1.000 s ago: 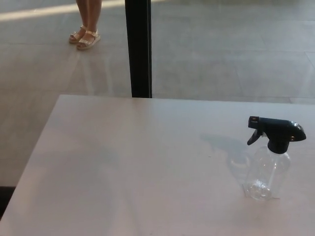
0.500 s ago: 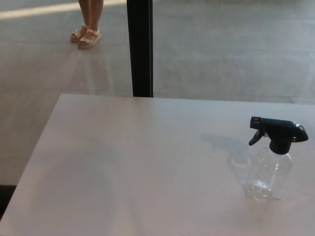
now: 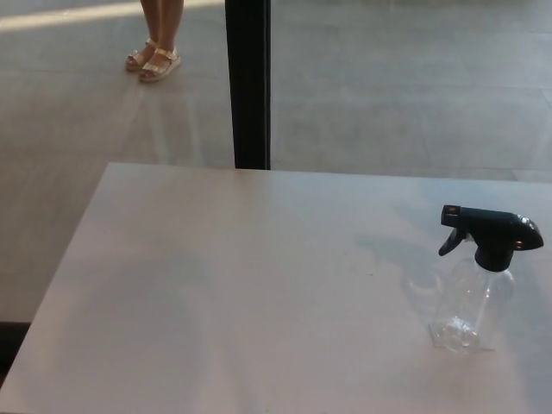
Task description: The robot uses its right hand to grab and lift the lid of the spray bottle kept in the middle of the desk and places the lid on the right side of the bottle
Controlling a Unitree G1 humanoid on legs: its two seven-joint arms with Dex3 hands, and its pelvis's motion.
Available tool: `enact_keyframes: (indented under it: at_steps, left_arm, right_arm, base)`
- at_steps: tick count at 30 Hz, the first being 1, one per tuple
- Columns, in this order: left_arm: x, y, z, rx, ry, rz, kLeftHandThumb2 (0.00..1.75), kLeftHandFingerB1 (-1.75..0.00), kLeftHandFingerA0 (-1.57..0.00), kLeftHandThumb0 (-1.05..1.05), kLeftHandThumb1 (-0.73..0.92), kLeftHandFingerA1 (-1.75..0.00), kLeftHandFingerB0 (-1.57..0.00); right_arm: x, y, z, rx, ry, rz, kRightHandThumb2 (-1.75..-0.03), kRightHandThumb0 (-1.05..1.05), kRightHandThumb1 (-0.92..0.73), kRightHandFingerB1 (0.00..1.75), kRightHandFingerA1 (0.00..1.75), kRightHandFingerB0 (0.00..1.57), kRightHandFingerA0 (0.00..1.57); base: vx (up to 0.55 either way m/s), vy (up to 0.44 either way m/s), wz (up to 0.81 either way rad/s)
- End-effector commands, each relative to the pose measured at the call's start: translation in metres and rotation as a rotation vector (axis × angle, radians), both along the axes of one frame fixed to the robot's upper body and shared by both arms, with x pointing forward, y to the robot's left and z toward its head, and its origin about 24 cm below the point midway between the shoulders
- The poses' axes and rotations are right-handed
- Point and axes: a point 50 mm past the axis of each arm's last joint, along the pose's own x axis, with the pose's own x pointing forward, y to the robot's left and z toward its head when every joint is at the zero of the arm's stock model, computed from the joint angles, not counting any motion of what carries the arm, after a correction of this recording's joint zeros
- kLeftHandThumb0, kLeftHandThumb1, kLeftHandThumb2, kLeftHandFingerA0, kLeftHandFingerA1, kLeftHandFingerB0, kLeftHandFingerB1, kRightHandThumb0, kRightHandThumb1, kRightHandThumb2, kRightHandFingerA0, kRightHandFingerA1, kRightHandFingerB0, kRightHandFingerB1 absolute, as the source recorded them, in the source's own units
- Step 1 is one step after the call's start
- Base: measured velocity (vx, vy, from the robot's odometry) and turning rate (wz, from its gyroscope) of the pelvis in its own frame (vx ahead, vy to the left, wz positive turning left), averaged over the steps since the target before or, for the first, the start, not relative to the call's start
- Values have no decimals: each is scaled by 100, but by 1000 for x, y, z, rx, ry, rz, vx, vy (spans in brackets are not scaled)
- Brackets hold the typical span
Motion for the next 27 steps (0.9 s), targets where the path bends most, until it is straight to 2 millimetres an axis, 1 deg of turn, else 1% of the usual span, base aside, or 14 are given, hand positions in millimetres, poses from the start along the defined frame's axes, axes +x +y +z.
enact_keyframes:
  at_steps: [1,2,3,13,17,18,19,20,21,22,23,25,26,27]
  left_arm:
    - [2,7,8,32,-22,-18,66,-39,-55,-83,89,-52,-37]
    - [2,7,9,31,-26,-20,66,-40,-54,-83,88,-52,-37]
    - [2,7,9,31,-25,-20,66,-39,-55,-84,89,-52,-37]
    - [0,7,8,25,-17,-13,67,-38,-54,-85,88,-51,-36]
    - [-1,7,7,23,-9,-12,66,-38,-54,-84,88,-50,-38]
    - [-1,7,7,20,-14,-19,66,-38,-55,-86,88,-51,-37]
    - [-2,7,7,19,-13,-24,66,-38,-55,-86,88,-51,-37]
    - [-1,7,7,20,-18,-18,66,-39,-55,-86,88,-52,-38]
    - [-1,7,7,20,-18,-19,66,-39,-55,-86,88,-52,-38]
    - [-1,7,7,15,-17,-17,67,-39,-54,-86,89,-53,-37]
    - [-1,7,8,18,-15,-19,67,-39,-54,-86,89,-52,-38]
    - [-1,8,8,18,-14,-18,66,-37,-55,-87,89,-50,-37]
    - [-1,8,8,20,-14,-22,67,-38,-54,-87,89,-50,-37]
    - [-1,7,8,20,-15,-22,67,-37,-54,-87,89,-50,-37]
  right_arm:
    - [16,14,-23,-118,162,43,-64,-97,-75,29,40,17,24]
    - [15,19,-24,-132,153,53,-101,-105,-65,40,53,18,27]
    - [14,22,-23,-139,148,60,-63,-94,-74,30,50,26,35]
    - [7,48,-30,-263,176,118,-63,-90,-74,31,51,35,54]
    - [10,51,-31,-299,186,109,-64,-91,-73,32,50,37,53]
    - [11,52,-31,-313,188,109,-102,-94,-64,45,59,31,49]
    - [11,52,-31,-318,190,108,-102,-94,-64,45,59,31,49]
    - [11,53,-30,-347,197,108,-64,-88,-77,32,48,36,52]
    - [11,53,-30,-347,198,107,-64,-88,-77,32,48,36,52]
    - [9,55,-30,-384,216,114,-103,-87,-62,45,55,26,44]
    - [8,57,-30,-407,233,118,-65,-90,-81,30,44,31,48]
    - [7,59,-31,-465,278,123,-66,-94,-83,29,44,27,43]
    - [7,59,-32,-493,300,127,-107,-93,-65,41,53,15,34]
    - [6,60,-33,-513,316,127,-105,-92,-64,42,53,17,32]
  base:
    - [0,0,0]
    - [0,0,0]
    - [0,0,0]
    - [0,0,0]
    - [0,0,0]
    - [0,0,0]
    - [0,0,0]
    - [0,0,0]
    - [0,0,0]
    - [0,0,0]
    - [0,0,0]
    - [0,0,0]
    - [0,0,0]
    - [0,0,0]
